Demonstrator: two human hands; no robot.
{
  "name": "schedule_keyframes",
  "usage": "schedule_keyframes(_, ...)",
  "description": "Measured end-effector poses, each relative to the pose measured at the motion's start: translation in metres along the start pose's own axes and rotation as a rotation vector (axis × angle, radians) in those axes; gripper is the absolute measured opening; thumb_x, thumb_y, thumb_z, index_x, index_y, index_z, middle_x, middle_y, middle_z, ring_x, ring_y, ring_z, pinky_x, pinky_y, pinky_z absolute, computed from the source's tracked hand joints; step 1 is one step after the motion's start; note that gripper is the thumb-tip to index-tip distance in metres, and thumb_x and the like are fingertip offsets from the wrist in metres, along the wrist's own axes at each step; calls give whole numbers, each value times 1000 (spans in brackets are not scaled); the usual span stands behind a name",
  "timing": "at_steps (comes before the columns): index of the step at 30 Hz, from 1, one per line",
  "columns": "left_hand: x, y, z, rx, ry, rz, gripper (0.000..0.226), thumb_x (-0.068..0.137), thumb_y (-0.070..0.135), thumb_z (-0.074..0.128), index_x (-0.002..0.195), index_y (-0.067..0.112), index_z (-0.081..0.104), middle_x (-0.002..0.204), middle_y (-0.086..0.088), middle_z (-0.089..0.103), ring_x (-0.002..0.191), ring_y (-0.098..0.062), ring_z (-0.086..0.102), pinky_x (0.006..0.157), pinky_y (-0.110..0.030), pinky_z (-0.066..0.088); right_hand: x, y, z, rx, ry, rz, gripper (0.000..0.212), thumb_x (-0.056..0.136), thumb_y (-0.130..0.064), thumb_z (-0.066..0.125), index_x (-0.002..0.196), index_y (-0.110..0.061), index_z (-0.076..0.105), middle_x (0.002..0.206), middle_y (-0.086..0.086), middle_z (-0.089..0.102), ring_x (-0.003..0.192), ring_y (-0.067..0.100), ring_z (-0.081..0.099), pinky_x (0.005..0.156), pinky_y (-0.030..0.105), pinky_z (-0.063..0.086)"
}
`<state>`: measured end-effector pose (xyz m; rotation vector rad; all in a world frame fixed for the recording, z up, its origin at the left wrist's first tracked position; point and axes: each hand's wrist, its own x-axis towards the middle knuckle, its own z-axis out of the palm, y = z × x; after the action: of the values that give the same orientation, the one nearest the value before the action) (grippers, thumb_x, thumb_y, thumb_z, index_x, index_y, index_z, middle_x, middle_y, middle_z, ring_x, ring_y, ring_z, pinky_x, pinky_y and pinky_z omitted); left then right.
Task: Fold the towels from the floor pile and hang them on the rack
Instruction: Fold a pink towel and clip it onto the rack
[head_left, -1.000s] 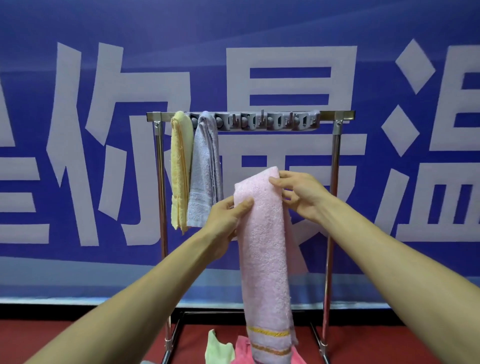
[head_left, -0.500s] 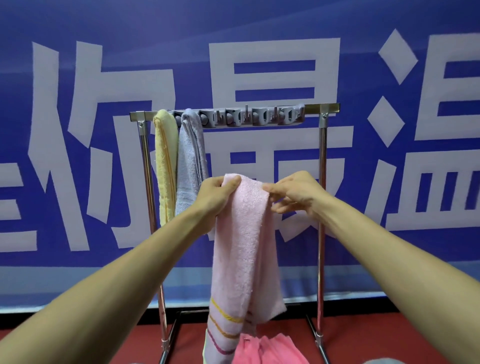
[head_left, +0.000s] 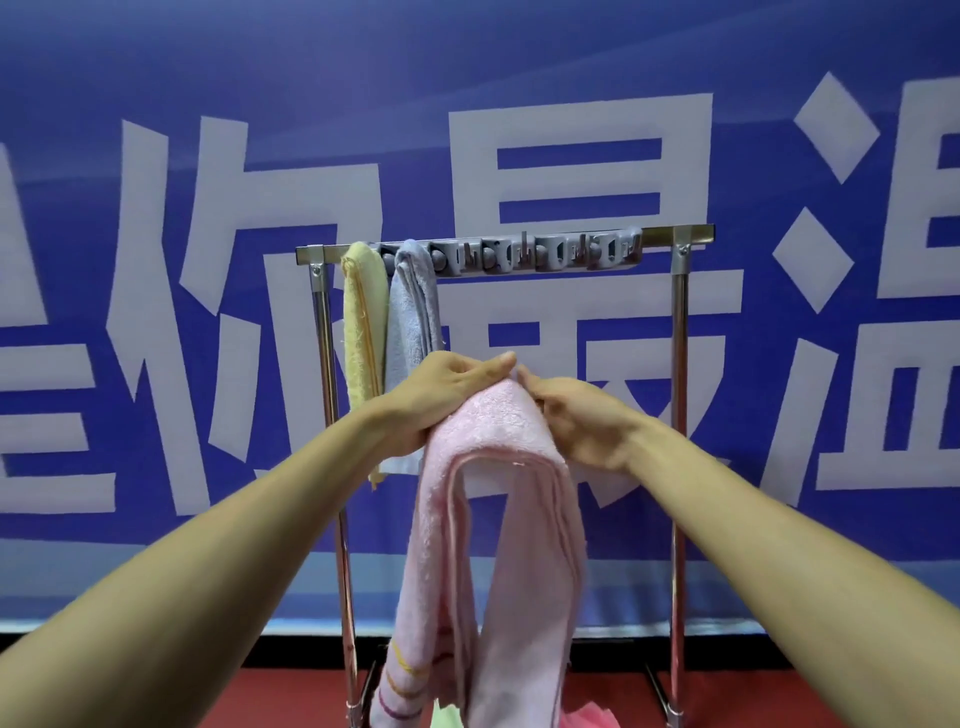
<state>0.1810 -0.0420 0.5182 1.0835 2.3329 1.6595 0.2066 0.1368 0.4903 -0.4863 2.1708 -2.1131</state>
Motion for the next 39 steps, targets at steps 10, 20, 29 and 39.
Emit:
schedule_keyframes(10,21,-19,-18,-310,32,-28,32,91,37,57,99,9,69,86,-5,70,74,-14,62,68,-29,51,29,-35,-19,119,54,-226,34,82,-19,61,108,4,64,99,15,68,87,22,64,79,32,54)
schedule_keyframes(20,78,-23,-37,-325,34,97,26,95,14,56,116,3,64,110,-14,68,96,-24,64,88,-37,50,90,-82,-34,375,297,-263,18,91,-15,60,80,-3,64,61,10,59,56,20,60,55,31,55)
schedule_keyframes(29,169,-8,-65,-588,198,86,33,87,-2,50,117,1,64,108,-19,68,91,-29,66,79,-38,55,163,-123,-53,225,527,-229,38,81,-10,73,112,8,62,99,21,66,81,30,65,79,52,56)
schedule_keyframes(39,231,13,-98,-333,709,-41,31,95,9,45,65,18,45,67,-1,49,58,-14,48,52,-20,44,230,-126,-66,-599,820,-382,40,79,-33,69,52,-15,46,57,2,41,57,15,34,53,27,32)
